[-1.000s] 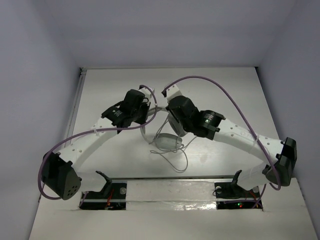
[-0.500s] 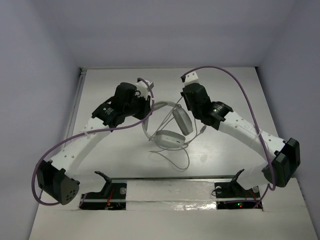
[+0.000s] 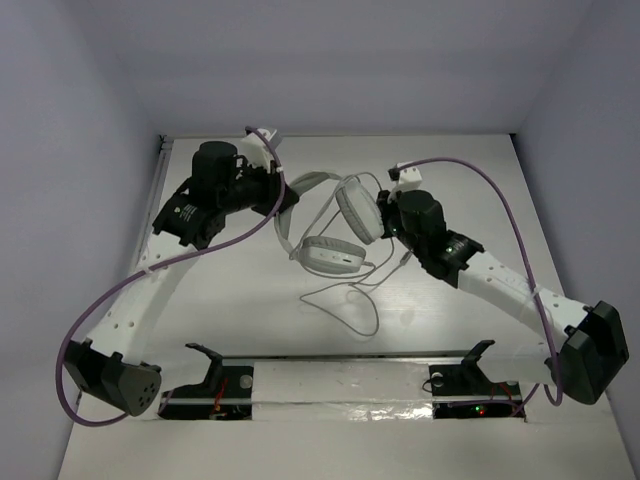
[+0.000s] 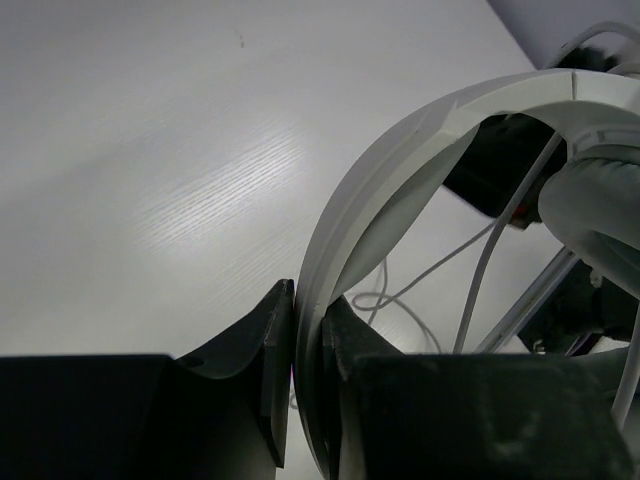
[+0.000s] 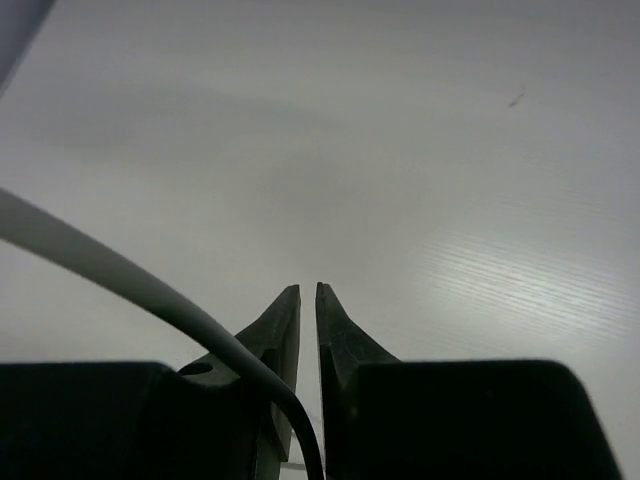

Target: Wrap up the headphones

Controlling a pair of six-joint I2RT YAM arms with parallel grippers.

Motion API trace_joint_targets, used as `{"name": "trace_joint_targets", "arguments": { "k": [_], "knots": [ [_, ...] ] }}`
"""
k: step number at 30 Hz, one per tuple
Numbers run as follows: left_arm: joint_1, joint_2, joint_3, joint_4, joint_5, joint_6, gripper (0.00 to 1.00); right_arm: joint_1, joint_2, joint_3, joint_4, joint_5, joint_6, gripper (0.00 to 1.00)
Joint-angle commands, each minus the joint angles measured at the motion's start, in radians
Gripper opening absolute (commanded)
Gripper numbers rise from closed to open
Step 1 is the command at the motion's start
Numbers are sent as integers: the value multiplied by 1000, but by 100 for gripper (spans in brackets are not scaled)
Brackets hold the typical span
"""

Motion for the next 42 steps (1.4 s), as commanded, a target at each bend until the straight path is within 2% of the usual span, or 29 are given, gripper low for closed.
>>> {"name": "trace_joint_targets", "arguments": {
  "k": [1,10,13,18,26,30,34,37,42],
  "knots": [
    [16,-34,111,112,116,-95,0,-3,-28,-85,260,-175,85,18],
    [46,38,300,180,122,-291,0,-3,83,-286,645,-410,214,19],
    [56,72,338,194,69,-339,0,-3,142,-300,739,-469,252,20],
    [56,97,317,290,29,-433,0,6,251,-312,912,-551,317,20],
    [65,117,326,375,24,-545,0,119,448,-266,1024,-516,323,21],
    [65,111,353,347,13,-528,0,119,440,-272,1003,-465,302,22],
    [65,95,358,338,6,-523,0,119,426,-260,932,-443,260,32],
    [65,83,352,356,22,-543,0,119,454,-238,945,-437,240,40],
    [65,69,358,335,24,-551,0,119,526,-145,937,-439,199,43]
  ]
}}
